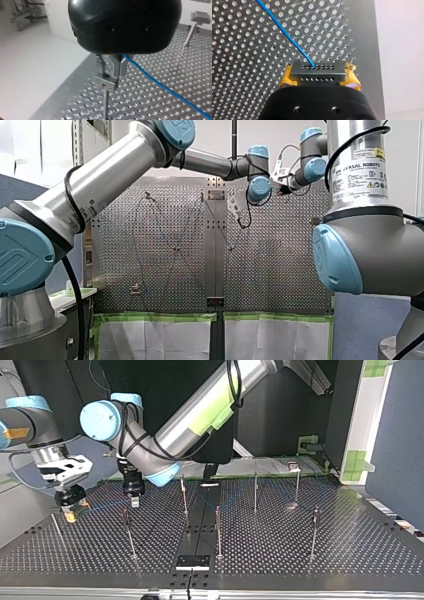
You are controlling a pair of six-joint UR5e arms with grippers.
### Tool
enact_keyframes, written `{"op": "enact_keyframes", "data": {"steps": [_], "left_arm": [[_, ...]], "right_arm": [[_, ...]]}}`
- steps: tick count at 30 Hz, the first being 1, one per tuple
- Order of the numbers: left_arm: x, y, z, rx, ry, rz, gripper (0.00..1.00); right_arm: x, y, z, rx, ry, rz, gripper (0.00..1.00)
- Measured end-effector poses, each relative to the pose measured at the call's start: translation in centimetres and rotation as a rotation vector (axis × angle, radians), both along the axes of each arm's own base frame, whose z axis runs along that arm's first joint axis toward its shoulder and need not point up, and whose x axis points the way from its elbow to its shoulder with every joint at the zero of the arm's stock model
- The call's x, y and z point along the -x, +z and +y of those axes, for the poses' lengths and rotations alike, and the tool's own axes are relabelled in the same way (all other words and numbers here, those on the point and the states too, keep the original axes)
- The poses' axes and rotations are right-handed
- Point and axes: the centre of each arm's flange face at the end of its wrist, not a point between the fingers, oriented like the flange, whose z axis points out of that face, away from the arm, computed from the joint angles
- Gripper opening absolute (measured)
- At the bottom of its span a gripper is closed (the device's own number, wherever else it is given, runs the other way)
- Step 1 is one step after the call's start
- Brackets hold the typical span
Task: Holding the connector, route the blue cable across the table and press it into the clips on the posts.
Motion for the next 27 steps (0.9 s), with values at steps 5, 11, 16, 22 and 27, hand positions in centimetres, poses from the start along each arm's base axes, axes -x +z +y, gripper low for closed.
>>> {"op": "enact_keyframes", "data": {"steps": [5, 11, 16, 22, 27], "left_arm": [[-0.7, -0.6, 0.6, -0.014, 0.013, 0.001, 0.0], [-3.0, -2.2, 2.2, -0.022, 0.021, 0.002, 0.0], [-4.2, -1.8, 2.6, -0.009, 0.015, -0.02, 0.0], [-5.3, -1.3, 2.8, 0.007, -0.003, -0.048, 0.0], [-6.5, -1.2, 3.4, 0.014, -0.012, -0.063, 0.0]], "right_arm": [[0.2, 0.1, -0.1, 0.0, 0.013, -0.002, 0.0], [-0.1, -0.1, -0.8, -0.001, 0.05, -0.004, 0.0], [-0.3, 0.0, -1.2, 0.005, 0.077, -0.006, 0.0], [-0.4, 0.2, -1.9, 0.012, 0.089, -0.007, 0.0], [-0.3, -0.6, -2.8, 0.001, 0.089, -0.006, 0.0]]}}
